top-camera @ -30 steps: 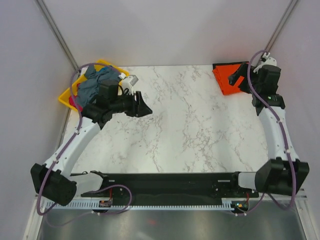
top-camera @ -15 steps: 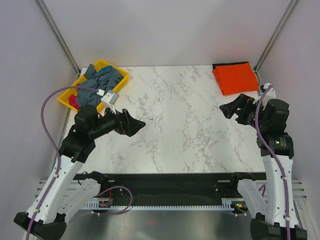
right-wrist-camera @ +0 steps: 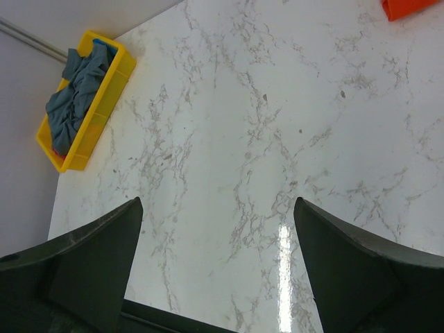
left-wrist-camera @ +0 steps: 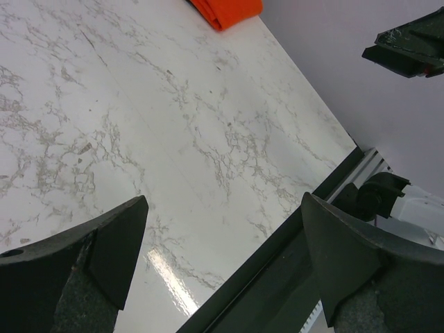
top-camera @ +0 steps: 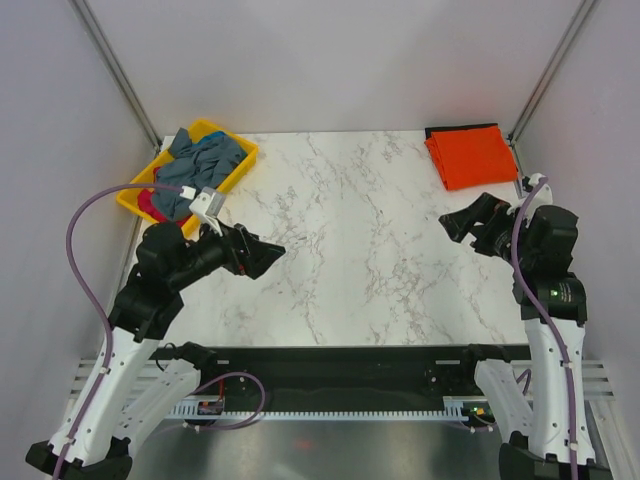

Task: Fold and stack the t-shirts
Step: Reset both grippers

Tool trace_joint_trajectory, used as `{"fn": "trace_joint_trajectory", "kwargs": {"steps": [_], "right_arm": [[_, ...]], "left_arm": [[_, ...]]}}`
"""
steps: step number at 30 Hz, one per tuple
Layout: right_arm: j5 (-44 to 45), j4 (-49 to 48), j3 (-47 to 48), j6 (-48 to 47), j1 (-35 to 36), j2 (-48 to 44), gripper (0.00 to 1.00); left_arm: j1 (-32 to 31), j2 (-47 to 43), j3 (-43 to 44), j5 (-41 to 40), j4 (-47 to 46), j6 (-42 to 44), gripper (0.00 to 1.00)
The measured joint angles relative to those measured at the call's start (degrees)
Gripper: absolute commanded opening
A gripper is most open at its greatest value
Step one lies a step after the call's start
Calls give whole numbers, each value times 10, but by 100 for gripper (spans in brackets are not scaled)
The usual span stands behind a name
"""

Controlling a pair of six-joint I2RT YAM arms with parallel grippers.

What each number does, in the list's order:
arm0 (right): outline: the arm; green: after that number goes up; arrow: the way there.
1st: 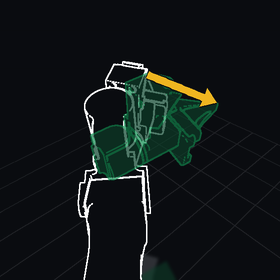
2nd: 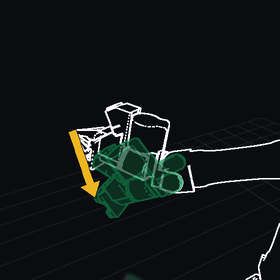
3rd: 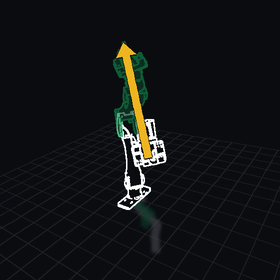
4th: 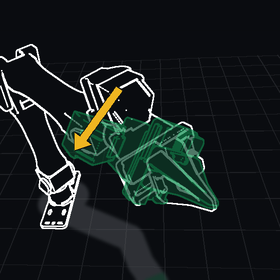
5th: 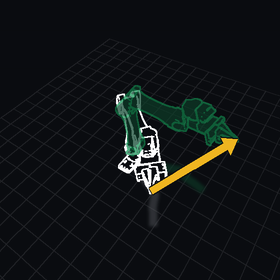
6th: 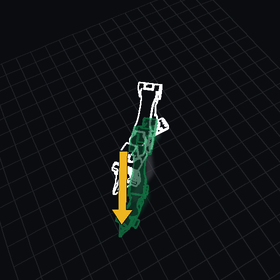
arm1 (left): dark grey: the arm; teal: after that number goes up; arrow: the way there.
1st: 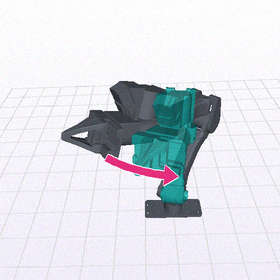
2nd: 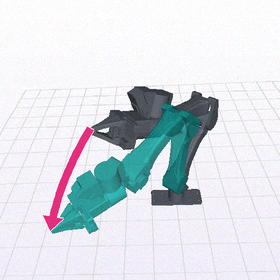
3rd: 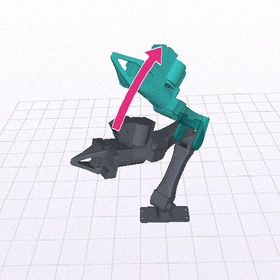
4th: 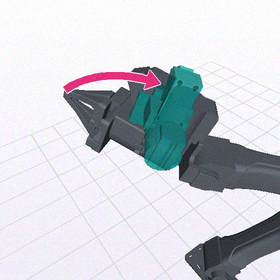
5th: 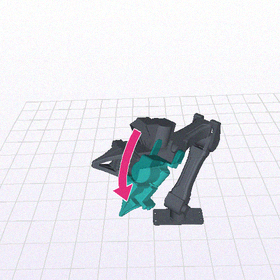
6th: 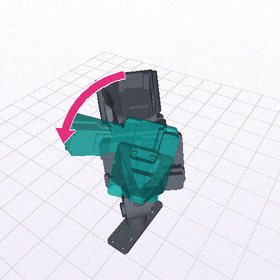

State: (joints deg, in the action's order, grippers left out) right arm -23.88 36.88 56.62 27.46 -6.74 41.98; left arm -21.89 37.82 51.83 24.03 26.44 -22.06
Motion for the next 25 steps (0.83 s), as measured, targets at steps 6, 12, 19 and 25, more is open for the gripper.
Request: {"fn": "trace_joint_trajectory", "kwargs": {"steps": [6,12,19,25], "right_arm": [[4,0,0,3,0,-20,98],[6,0,0,4,0,-25,98],[17,3,1,4,0,-29,98],[20,5,1,4,0,-32,98]], "left_arm": [[0,1,3,0,0,0,99],[0,2,4,1,-1,-5,99],[0,-12,4,2,0,-5,99],[0,-23,4,4,0,-5,99]]}}
